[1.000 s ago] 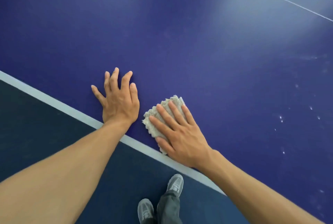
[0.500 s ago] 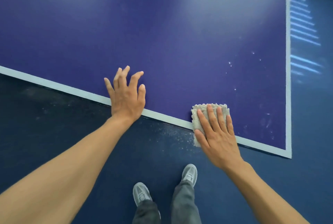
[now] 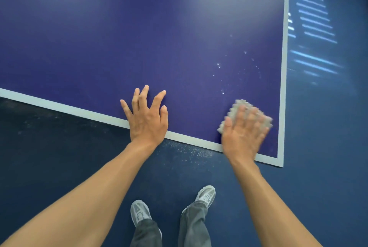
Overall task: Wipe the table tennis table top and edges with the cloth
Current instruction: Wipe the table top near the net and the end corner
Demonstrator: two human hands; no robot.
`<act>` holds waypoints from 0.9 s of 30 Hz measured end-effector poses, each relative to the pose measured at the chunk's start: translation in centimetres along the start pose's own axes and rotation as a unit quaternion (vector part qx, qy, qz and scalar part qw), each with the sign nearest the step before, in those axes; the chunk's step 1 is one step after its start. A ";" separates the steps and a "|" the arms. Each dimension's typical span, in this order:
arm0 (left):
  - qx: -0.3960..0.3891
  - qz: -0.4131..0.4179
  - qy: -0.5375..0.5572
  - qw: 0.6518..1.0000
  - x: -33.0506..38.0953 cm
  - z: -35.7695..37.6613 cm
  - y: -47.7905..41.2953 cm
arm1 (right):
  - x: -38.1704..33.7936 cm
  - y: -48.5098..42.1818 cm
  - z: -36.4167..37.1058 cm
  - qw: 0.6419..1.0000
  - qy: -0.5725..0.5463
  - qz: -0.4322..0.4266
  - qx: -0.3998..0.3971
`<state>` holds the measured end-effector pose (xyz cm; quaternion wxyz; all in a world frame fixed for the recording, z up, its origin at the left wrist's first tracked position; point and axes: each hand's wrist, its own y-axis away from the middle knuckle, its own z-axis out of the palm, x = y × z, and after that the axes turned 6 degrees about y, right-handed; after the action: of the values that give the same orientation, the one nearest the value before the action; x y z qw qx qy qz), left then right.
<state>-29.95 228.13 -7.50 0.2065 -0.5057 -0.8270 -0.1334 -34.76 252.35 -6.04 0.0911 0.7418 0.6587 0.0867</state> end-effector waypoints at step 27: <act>0.047 -0.030 -0.097 0.994 1.6 2.1 -0.6 | 5.9 0.6 1.0 0.950 0.025 -0.311 0.030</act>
<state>-31.60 230.04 -8.61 0.1447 -0.4814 -0.8629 -0.0512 -33.29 258.14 -6.81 0.0745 0.5003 0.8610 0.0532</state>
